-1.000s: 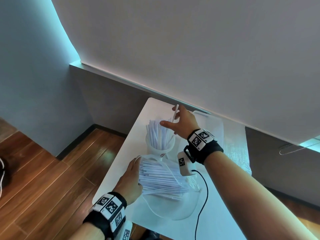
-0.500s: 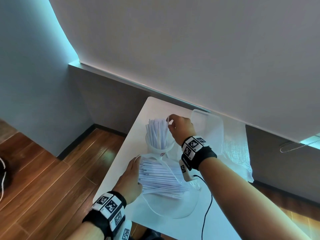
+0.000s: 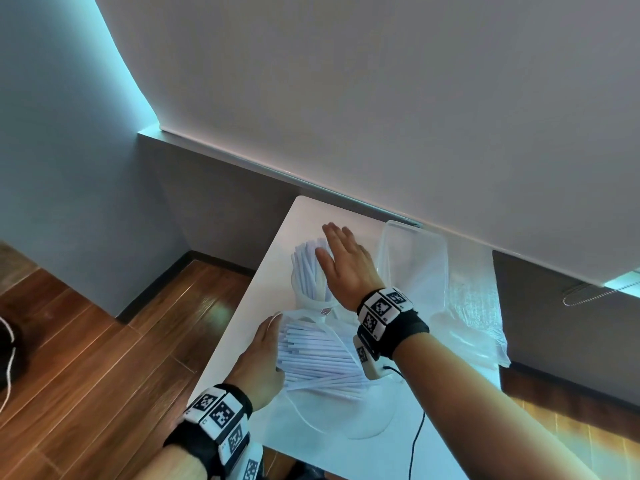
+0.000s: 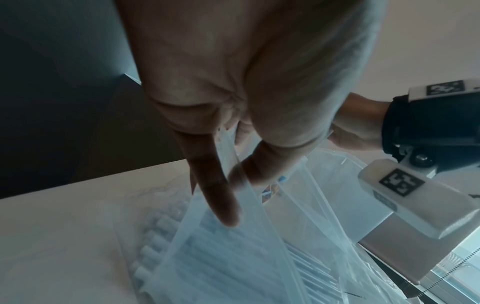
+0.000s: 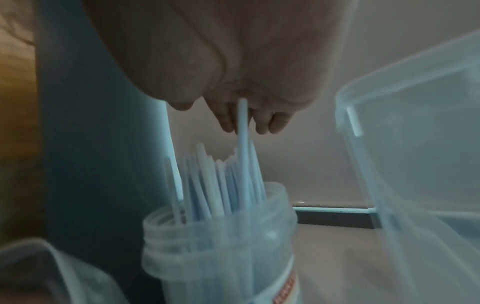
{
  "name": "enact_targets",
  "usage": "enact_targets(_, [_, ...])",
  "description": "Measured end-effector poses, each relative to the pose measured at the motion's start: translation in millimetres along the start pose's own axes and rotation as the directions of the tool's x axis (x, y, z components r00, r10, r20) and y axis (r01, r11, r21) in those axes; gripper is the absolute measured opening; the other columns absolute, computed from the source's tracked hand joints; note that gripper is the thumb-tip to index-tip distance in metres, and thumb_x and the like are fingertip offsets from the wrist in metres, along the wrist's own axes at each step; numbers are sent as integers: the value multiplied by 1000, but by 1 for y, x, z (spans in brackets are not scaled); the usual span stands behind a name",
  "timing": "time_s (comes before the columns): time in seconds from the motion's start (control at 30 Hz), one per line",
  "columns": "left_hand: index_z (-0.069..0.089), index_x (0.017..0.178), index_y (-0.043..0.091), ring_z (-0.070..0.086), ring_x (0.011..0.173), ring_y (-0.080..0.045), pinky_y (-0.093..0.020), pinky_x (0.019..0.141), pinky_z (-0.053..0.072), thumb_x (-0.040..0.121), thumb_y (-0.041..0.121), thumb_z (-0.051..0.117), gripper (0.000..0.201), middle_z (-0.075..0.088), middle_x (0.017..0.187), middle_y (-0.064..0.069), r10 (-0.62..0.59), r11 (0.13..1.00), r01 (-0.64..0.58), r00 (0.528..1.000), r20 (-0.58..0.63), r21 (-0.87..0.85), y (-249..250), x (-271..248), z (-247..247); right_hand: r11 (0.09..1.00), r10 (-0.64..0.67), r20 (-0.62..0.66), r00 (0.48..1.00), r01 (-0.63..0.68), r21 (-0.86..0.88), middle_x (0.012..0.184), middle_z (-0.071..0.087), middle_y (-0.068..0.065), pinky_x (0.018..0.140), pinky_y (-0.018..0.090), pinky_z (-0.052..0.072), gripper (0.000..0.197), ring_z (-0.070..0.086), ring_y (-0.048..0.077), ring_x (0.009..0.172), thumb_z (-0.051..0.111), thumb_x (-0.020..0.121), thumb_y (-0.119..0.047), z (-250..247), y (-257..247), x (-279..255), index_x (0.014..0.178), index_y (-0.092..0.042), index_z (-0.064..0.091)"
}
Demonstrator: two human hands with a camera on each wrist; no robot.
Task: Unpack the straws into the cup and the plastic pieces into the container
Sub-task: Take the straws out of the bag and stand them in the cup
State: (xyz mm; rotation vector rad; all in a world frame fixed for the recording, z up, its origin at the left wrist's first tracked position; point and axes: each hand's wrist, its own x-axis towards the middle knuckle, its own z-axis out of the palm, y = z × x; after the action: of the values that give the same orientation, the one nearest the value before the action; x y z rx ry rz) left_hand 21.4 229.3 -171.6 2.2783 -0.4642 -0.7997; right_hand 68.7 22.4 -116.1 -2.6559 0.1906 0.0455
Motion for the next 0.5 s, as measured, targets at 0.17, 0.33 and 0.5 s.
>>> enact_targets(0.17, [2,153,28,26,143,-15,-28,110,34,85,-5,61,96,12,158,11,-12,1000,12,1000,-19,-2,-2,0,-6,988,-48,-429,902,107,115,95,63,9,72,37,49,33,58,29,83,43,76,11,-14,-14,-37,96,-9,59])
enact_targets(0.33, [1,155,25,22,146,-15,-27,115,26,86,-5,61,96,8,160,9,-2,999,2,1000,1,51,-6,0,-13,998,63,-149,987,-61,15,92,65,6,66,33,46,36,57,23,73,42,75,13,16,6,-86,92,-11,62])
enact_targets(0.5, [14,152,33,31,143,-11,-28,116,30,80,-7,58,94,12,158,16,70,987,-76,996,52,138,-22,3,-15,958,281,305,910,-249,-139,122,61,10,87,39,51,51,60,31,106,39,90,-4,52,40,-88,137,-21,43])
